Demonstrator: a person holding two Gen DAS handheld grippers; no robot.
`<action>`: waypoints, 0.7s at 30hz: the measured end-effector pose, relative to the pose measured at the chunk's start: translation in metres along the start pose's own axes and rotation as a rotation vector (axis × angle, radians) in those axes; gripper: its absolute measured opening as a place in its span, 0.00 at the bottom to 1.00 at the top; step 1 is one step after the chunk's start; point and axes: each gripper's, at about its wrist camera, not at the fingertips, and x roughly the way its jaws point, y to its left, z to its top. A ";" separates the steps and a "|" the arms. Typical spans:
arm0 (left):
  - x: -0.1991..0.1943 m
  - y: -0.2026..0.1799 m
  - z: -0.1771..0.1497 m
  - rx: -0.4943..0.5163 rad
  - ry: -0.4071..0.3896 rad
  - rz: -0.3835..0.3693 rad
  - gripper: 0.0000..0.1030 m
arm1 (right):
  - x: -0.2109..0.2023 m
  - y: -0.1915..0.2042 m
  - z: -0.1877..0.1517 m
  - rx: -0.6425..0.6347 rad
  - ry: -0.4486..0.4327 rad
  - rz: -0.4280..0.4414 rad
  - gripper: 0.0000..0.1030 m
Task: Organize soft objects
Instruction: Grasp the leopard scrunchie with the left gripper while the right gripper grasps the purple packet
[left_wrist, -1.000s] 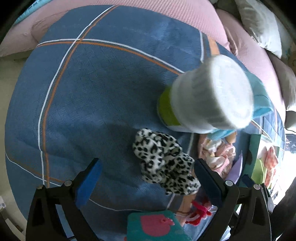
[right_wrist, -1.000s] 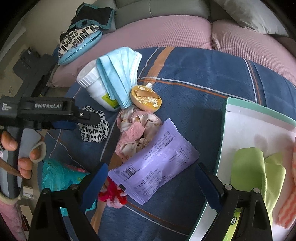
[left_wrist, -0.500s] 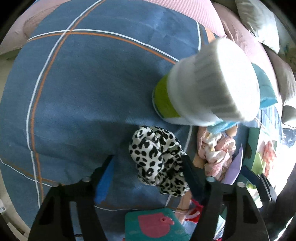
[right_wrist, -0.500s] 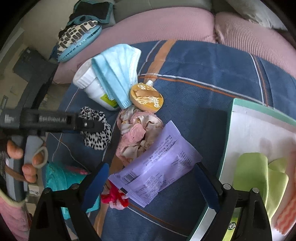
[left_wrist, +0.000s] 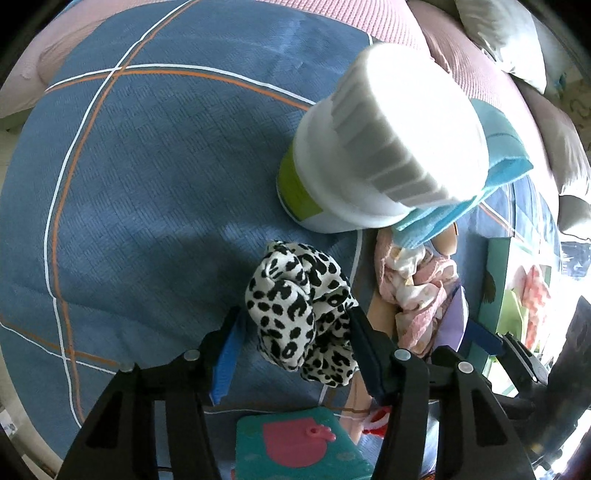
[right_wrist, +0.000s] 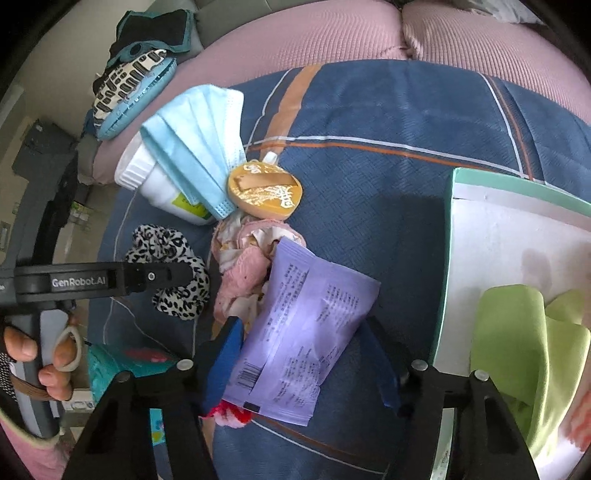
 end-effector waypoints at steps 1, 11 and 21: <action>-0.003 -0.001 -0.003 0.002 -0.003 0.001 0.54 | 0.000 0.000 0.000 0.001 0.000 0.004 0.62; -0.015 -0.009 -0.029 0.000 -0.070 -0.019 0.35 | -0.012 -0.013 -0.020 0.039 -0.030 0.074 0.49; -0.023 -0.008 -0.062 -0.045 -0.171 -0.074 0.29 | -0.015 -0.017 -0.025 0.055 -0.054 0.123 0.38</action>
